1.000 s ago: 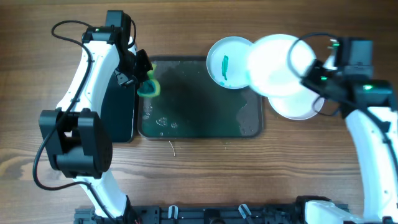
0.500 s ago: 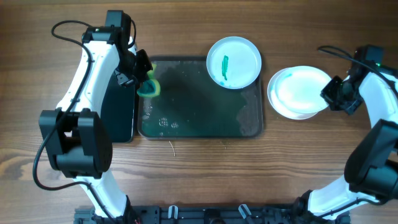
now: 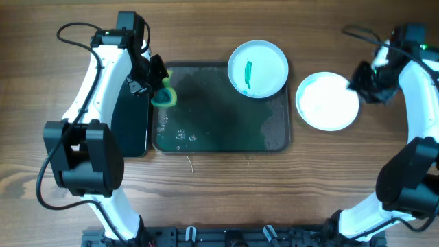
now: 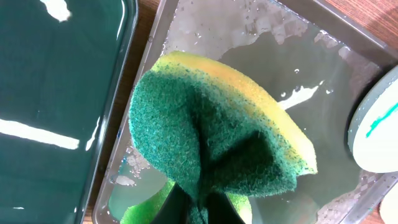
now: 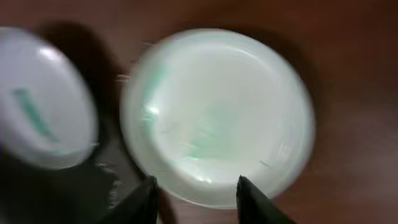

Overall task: Clean dirty plates on tray and stack at the side
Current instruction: 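Place the plate onto the stack right of the tray, release, then grasp the blue-streaked white plate rim with the right gripper, drag onto tray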

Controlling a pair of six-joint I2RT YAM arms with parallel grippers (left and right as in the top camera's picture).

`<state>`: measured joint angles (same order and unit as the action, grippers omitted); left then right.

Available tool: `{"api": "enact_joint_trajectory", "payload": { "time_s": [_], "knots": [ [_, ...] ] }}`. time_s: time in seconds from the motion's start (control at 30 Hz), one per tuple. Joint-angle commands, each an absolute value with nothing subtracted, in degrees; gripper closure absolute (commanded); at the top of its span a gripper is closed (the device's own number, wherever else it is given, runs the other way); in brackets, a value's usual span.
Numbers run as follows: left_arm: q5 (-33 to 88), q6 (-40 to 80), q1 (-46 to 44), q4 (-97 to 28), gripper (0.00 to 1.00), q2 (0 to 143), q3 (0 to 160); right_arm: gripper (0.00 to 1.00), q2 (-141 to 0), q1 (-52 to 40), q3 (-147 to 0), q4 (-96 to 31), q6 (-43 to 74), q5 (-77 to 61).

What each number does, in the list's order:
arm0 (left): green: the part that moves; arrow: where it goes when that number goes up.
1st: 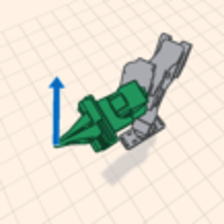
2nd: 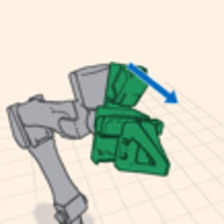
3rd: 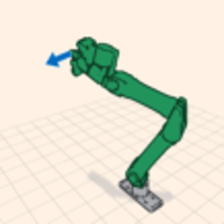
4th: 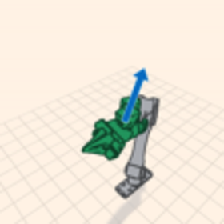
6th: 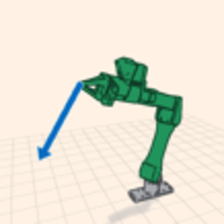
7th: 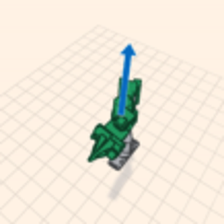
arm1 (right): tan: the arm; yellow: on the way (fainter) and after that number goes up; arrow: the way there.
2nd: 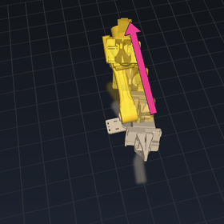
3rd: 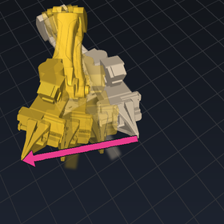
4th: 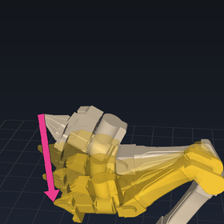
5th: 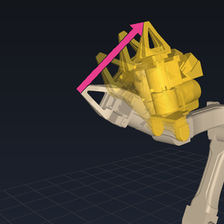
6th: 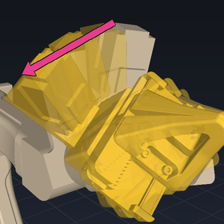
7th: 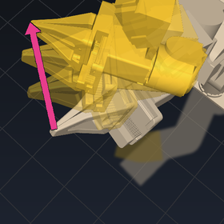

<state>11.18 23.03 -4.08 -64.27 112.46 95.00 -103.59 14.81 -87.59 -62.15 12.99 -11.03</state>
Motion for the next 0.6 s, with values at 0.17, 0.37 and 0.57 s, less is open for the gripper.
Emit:
{"api": "enact_joint_trajectory", "payload": {
  "time_s": [0.17,0.37,0.57],
  "knots": [
    [10.81,23.55,-4.4,-64.14,0.96,112.42,95.59,0.65,-107.28,-4.34,-87.81,-51.4,21.98,-15.55],
    [10.79,23.53,-4.4,-64.16,0.96,112.42,95.59,0.78,-112.88,-11.22,-85.03,-49.41,33.67,-5.17],
    [9.69,23.55,-4.4,-64.55,0.96,112.42,95.59,0.78,-116.86,-11.77,-81.49,-45.04,34.46,-5.58]
  ]
}}
